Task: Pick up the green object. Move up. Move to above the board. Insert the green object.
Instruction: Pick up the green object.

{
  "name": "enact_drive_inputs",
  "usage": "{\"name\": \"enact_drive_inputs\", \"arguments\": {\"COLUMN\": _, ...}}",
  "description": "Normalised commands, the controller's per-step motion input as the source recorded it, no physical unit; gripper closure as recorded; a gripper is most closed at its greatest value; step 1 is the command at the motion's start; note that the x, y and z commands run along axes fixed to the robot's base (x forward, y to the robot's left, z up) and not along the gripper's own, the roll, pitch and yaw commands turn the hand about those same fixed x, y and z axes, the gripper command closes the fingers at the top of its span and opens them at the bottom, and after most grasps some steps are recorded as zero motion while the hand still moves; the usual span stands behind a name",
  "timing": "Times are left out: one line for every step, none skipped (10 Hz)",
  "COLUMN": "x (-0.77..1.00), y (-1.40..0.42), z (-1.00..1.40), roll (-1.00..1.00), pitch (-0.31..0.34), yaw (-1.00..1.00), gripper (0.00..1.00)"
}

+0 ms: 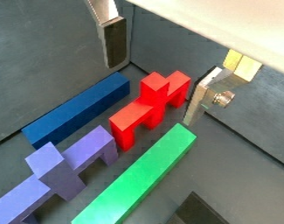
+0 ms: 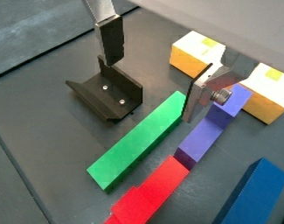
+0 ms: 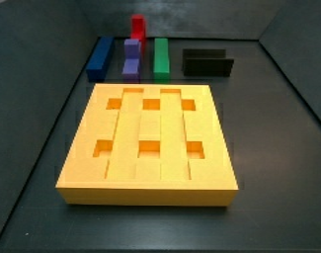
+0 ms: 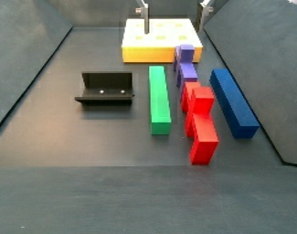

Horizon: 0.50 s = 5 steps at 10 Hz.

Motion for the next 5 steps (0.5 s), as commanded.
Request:
{"name": "enact_drive_inputs", "arguments": {"x": 0.04, "y": 0.0, "z": 0.0, "roll": 0.0, "pitch": 0.0, "yaw": 0.0, "gripper": 0.0}}
{"name": "enact_drive_inputs", "arguments": {"x": 0.0, "y": 0.01, "z": -0.13, "roll": 0.0, "pitch": -0.027, "yaw": 0.0, "gripper": 0.0}}
{"name": "enact_drive_inputs", "arguments": {"x": 0.2, "y": 0.13, "z": -0.27, "roll": -0.01, "pitch": 0.0, "yaw": -0.07, "gripper": 0.0}}
{"name": "enact_drive_inputs", "arguments": {"x": 0.2, "y": 0.16, "z": -0.31, "roll": -0.03, "pitch": -0.014, "yaw": -0.11, "gripper": 0.0}}
{"name": "enact_drive_inputs", "arguments": {"x": 0.22, "y": 0.23, "z": -0.35, "roll": -0.04, "pitch": -0.016, "yaw": -0.14, "gripper": 0.0}}
